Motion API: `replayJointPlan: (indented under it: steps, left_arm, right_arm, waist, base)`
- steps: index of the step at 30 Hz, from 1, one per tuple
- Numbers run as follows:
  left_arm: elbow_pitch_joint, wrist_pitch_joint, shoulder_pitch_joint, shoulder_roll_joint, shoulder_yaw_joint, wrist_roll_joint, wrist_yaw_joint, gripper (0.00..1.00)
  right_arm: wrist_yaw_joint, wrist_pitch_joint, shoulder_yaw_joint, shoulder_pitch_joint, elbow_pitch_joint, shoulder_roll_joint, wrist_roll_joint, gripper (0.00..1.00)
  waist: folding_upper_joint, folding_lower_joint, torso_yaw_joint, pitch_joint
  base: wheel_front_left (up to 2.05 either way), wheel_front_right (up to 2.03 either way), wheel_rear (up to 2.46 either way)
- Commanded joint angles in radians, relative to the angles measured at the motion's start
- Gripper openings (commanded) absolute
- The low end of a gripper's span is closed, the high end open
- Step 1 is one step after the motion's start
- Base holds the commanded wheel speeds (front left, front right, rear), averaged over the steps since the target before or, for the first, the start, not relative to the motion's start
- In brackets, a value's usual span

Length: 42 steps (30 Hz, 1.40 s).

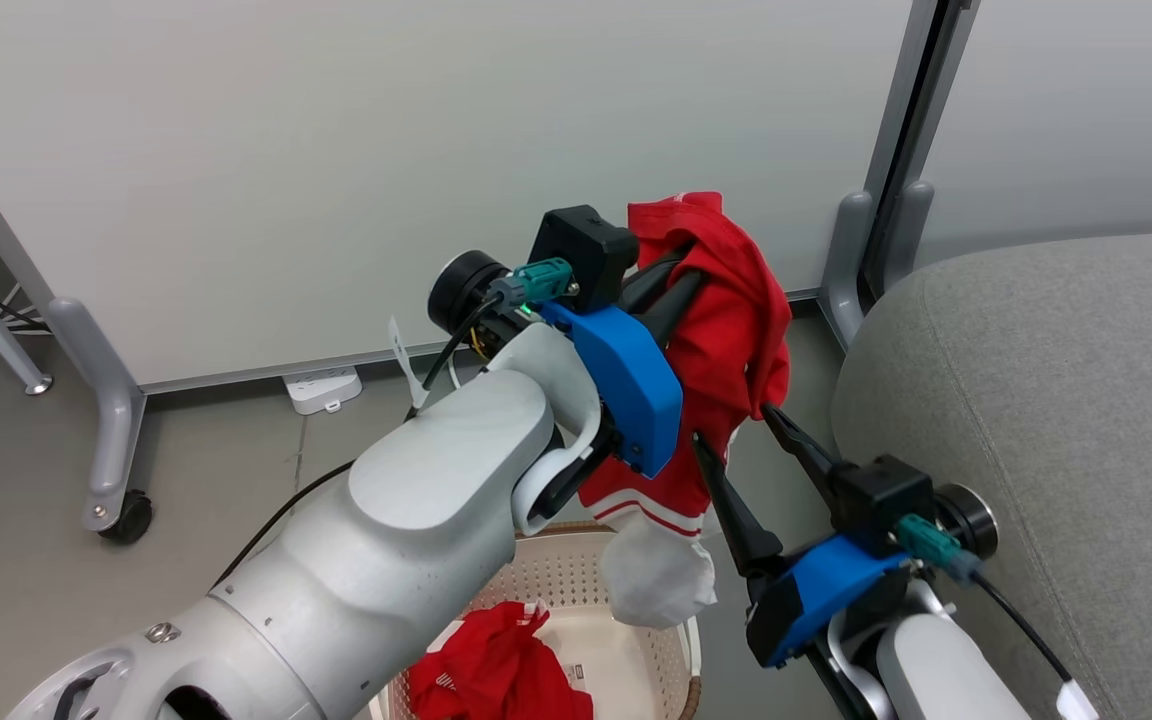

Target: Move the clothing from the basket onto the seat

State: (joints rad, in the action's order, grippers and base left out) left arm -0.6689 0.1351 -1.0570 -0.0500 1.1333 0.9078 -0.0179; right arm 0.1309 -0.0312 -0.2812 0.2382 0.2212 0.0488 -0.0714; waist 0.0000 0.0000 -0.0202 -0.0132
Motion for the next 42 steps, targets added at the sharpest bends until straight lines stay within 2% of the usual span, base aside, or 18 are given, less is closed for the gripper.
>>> replayJointPlan:
  steps: [1,9,10,11,12,22,42]
  left_arm:
    - [0.005,0.009,-0.012,-0.001,0.008,0.008,-0.005,0.00]
    - [0.017,0.021,-0.030,-0.001,0.067,0.063,-0.016,0.00]
    - [0.020,0.024,-0.031,-0.001,0.073,0.070,-0.016,0.00]
    - [0.022,0.026,-0.031,-0.001,0.080,0.077,-0.016,0.00]
    - [0.024,0.028,-0.030,-0.001,0.086,0.083,-0.018,0.00]
    - [0.015,0.044,-0.034,-0.001,0.121,0.123,-0.030,0.00]
    - [-0.007,0.046,-0.042,-0.001,0.147,0.156,-0.026,0.00]
  right_arm:
    - [0.000,-0.006,-0.005,0.027,0.029,0.003,-0.005,1.00]
    - [0.000,-0.042,-0.052,0.175,0.254,0.002,-0.061,1.00]
    - [0.000,-0.041,-0.060,0.190,0.281,0.003,-0.076,0.82]
    - [0.000,-0.045,-0.072,0.208,0.301,0.002,-0.080,0.18]
    - [0.000,-0.051,-0.084,0.223,0.319,0.002,-0.091,0.00]
    - [0.000,-0.094,-0.131,0.272,0.404,0.003,-0.134,0.00]
    - [0.000,-0.125,-0.148,0.290,0.454,0.002,-0.157,0.00]
  waist:
    - [0.0000,0.0000,0.003,-0.001]
    - [0.0000,0.0000,0.017,-0.011]
    - [0.0000,0.0000,0.019,-0.013]
    - [0.0000,0.0000,0.020,-0.015]
    - [0.0000,0.0000,0.021,-0.017]
    - [0.0000,0.0000,0.013,-0.030]
    - [0.0000,0.0000,0.003,-0.027]
  base:
    - [0.00,0.00,0.00]
    - [0.00,0.00,0.00]
    - [0.00,0.00,0.00]
    - [0.00,0.00,0.00]
    - [0.00,0.00,0.00]
    - [0.00,0.00,0.00]
    - [0.00,0.00,0.00]
